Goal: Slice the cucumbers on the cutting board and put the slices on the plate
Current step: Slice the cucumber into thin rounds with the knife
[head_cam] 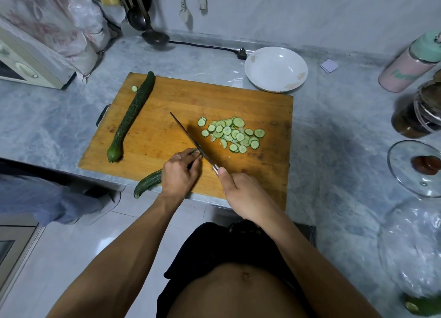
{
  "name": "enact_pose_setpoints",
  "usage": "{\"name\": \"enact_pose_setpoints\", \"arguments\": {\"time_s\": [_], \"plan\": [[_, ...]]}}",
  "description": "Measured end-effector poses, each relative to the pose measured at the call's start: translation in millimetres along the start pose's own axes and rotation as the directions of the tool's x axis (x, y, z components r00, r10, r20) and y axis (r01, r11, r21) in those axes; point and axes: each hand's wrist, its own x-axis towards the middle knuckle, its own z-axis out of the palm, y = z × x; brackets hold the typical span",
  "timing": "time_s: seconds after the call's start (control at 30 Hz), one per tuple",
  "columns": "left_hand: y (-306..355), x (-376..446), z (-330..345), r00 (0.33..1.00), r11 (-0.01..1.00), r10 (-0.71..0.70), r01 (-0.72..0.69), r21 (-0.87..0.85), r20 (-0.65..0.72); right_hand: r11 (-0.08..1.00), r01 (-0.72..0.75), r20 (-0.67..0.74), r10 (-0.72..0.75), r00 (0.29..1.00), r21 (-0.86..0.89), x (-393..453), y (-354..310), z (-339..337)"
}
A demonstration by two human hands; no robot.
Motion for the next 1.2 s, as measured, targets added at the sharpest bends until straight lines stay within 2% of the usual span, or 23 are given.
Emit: {"name": "enact_pose_setpoints", "arguments": {"time_s": [0.23, 0.9, 1.07, 1.2], "plan": [[-3, -1, 0, 1.0, 0.999, 0.029, -0.029, -0.015, 0.003, 0.998, -0.067, -0.022, 0.067, 0.998, 0.012, 17, -12, 1], [-3, 2, -4, 0.999, 0.998, -0.015, 0.018, -0.056, 0.04, 0.999, -0.022, -0.023, 0.021, 1.0, -0.029, -14, -1, 2], [-2, 2, -4, 0.999, 0.998, -0.022, 0.024, -0.065, 0.032, 0.999, -0.049, 0.022, 0.049, 0.999, -0.012, -6, -7, 0], [0, 2, -4, 1.0, 0.998, -0.012, 0.012, -0.057, 0.016, 0.999, -0.045, -0.005, 0.045, 0.999, 0.007, 13, -15, 3]]}}
